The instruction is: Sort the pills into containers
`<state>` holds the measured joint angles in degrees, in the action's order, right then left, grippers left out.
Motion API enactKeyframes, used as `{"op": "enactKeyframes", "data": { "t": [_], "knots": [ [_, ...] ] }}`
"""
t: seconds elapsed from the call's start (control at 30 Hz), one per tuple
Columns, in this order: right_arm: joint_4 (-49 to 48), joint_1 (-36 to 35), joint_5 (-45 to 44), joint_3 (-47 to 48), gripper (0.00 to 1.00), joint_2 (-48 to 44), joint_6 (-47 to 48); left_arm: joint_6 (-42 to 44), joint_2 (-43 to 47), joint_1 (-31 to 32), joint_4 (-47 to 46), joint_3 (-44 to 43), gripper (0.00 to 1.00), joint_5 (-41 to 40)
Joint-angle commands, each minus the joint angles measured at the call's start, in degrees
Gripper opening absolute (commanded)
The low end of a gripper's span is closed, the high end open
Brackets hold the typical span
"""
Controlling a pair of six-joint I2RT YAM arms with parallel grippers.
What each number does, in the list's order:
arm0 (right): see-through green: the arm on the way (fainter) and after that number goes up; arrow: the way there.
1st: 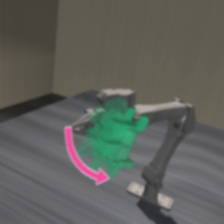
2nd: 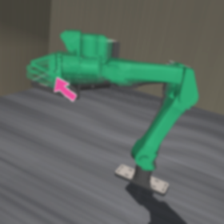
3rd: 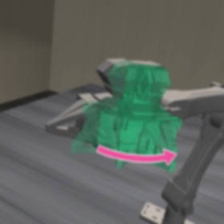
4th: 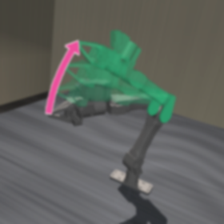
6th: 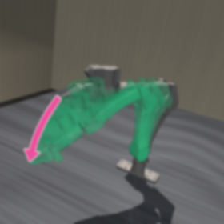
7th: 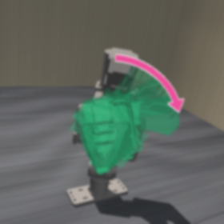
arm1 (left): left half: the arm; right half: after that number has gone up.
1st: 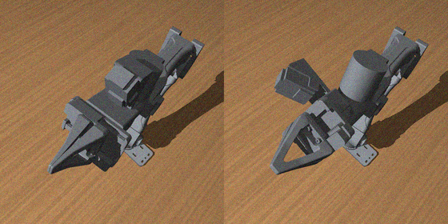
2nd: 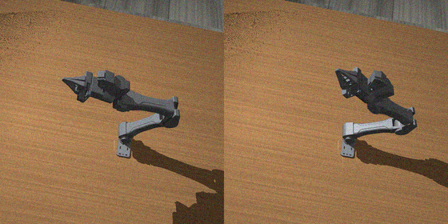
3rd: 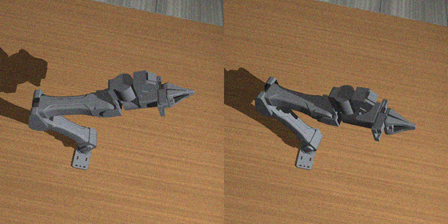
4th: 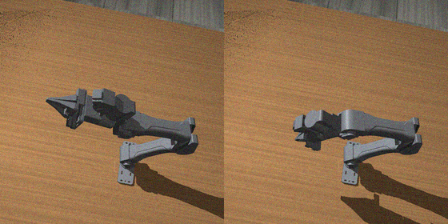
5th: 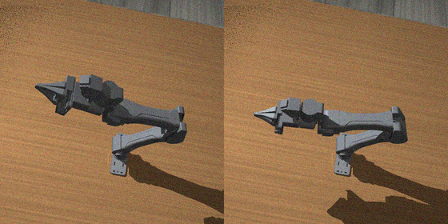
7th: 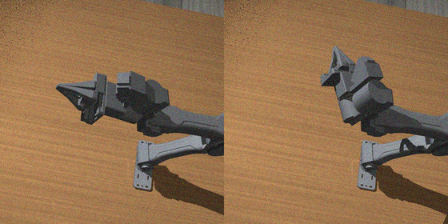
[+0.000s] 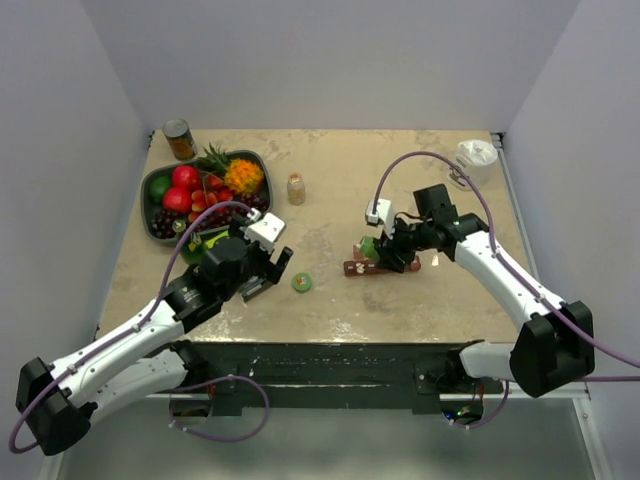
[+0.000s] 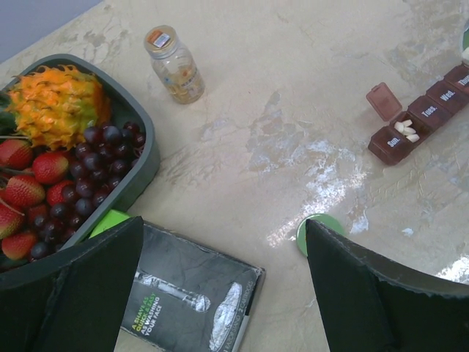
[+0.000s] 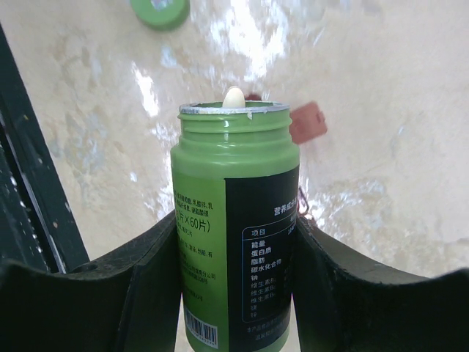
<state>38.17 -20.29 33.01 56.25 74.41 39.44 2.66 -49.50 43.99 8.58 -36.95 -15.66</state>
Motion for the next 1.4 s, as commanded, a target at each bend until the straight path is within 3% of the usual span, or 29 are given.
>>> {"op": "enactKeyframes", "data": {
  "t": [0.0, 0.17, 0.37, 0.53, 0.67, 0.87, 0.97, 1.0, 1.07, 1.17, 1.33, 1.37],
  "knots": [
    [-8.2, 0.8, 9.6, 5.6, 0.0, -2.7, -3.6, 0.5, 5.2, -0.2, -4.4, 2.1, 0.96, -4.5],
    [-19.5, 1.3, 16.2, 9.5, 0.0, -3.6, -12.6, -0.2, 8.5, -0.1, -5.2, 3.6, 0.96, -8.0],
    [-38.1, 1.4, 22.8, 19.6, 0.0, -2.7, -30.5, -1.7, 9.2, -0.1, -5.0, 4.6, 0.96, -9.7],
    [-62.4, 2.5, 27.9, 31.1, 0.0, -0.8, -55.8, -4.4, 9.1, -0.2, -3.1, 3.6, 0.96, -10.4],
    [-66.0, 6.7, 28.9, 36.6, 0.0, -1.5, -61.1, -5.6, 9.8, -0.1, -3.7, 3.7, 0.96, -9.7],
    [-71.0, 9.1, 29.2, 32.7, 0.0, -1.9, -66.7, -7.0, 10.3, -0.1, -4.2, 4.8, 0.97, -7.1],
    [-86.3, 9.2, 28.8, 27.8, 0.0, -0.9, -82.7, -7.7, 10.6, -0.1, -4.8, 5.6, 0.97, -5.5],
    [-95.6, 9.1, 28.6, 26.5, 0.0, -0.7, -86.4, -8.0, 10.4, -0.2, -5.0, 5.7, 0.98, -4.5],
    [-102.7, 9.1, 28.4, 21.0, 0.0, -1.7, -90.9, -8.4, 9.5, -0.2, -4.5, 5.7, 0.98, -2.9],
    [-98.8, 9.1, 31.1, 14.8, 0.0, -4.3, -83.4, -10.1, 7.7, -0.2, -2.4, 4.6, 0.98, 0.5],
    [-78.5, 9.0, 34.5, 4.1, 0.0, -8.7, -66.2, -15.2, 4.0, -0.2, -0.1, 3.7, 0.97, 5.9],
    [-74.9, 9.0, 34.7, 1.9, 0.0, -9.0, -59.2, -15.8, 3.4, -0.2, -0.1, 3.5, 0.97, 6.5]
  ]
}}
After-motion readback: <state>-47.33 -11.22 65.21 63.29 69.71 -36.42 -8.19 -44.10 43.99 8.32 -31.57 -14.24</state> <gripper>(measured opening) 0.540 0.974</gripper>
